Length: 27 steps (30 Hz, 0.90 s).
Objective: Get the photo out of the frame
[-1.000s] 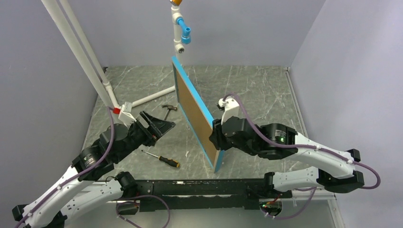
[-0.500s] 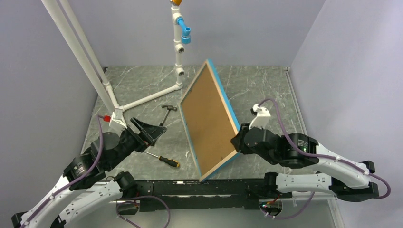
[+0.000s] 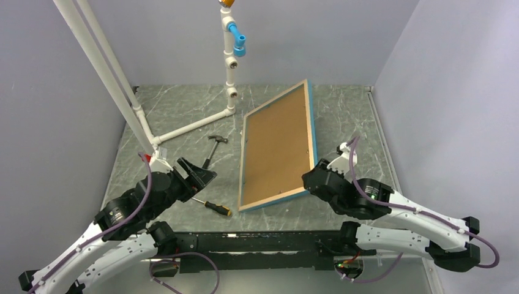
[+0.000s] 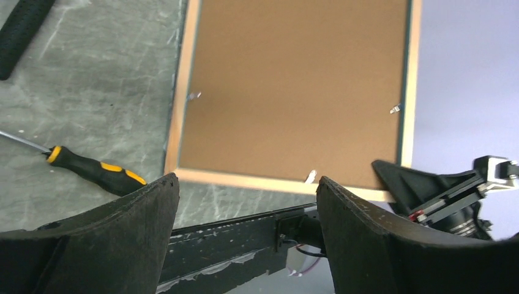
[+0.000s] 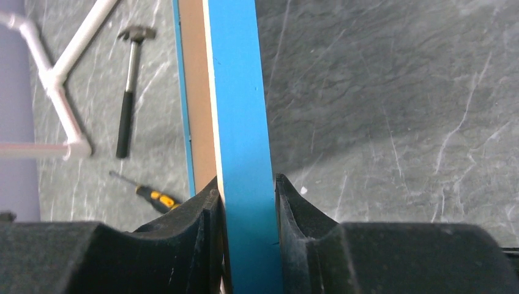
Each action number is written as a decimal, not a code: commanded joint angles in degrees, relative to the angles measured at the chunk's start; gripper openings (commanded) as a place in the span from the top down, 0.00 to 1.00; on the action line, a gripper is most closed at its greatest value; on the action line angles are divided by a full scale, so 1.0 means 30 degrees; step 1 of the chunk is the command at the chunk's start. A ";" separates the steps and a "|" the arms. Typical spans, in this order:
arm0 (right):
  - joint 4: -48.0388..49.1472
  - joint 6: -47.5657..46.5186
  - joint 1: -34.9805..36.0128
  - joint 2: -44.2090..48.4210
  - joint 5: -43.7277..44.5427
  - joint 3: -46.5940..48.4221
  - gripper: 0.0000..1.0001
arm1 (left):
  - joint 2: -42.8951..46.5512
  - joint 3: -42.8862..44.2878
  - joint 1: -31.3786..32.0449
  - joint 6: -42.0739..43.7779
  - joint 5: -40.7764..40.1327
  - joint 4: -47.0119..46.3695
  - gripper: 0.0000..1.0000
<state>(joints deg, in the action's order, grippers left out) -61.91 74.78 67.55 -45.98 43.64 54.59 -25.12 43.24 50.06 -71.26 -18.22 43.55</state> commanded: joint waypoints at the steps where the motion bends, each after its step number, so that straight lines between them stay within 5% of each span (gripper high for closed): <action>1: -0.1012 -0.1616 -0.2736 -0.0904 0.1628 -0.1109 1.00 | -0.0992 -0.0151 0.0041 0.0710 -0.0252 0.0331 0.14; 9: 0.7205 -0.9427 -1.0841 -0.1964 -0.4232 -0.3834 1.00 | -0.1842 -0.0469 0.0048 0.2341 0.2293 -0.1351 0.13; 18: 1.0270 -0.9724 -1.5855 -0.3458 -0.8924 -0.7238 1.00 | -0.0468 -0.0566 0.0041 0.4082 0.3600 -0.0380 0.11; 22: 1.1122 -0.8717 -1.6605 -0.3230 -0.9253 -0.8768 0.77 | 0.0705 -0.0687 0.0060 0.3946 0.3099 0.0332 0.11; 27: 1.1157 -0.8066 -1.8055 -0.3493 -0.9924 -0.9673 0.62 | 0.1778 -0.0806 0.0050 0.3805 0.2982 0.0690 0.11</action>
<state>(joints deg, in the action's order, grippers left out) -11.60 54.87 16.43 -53.19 11.51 29.78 -21.63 40.71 50.06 -60.69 -8.64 44.36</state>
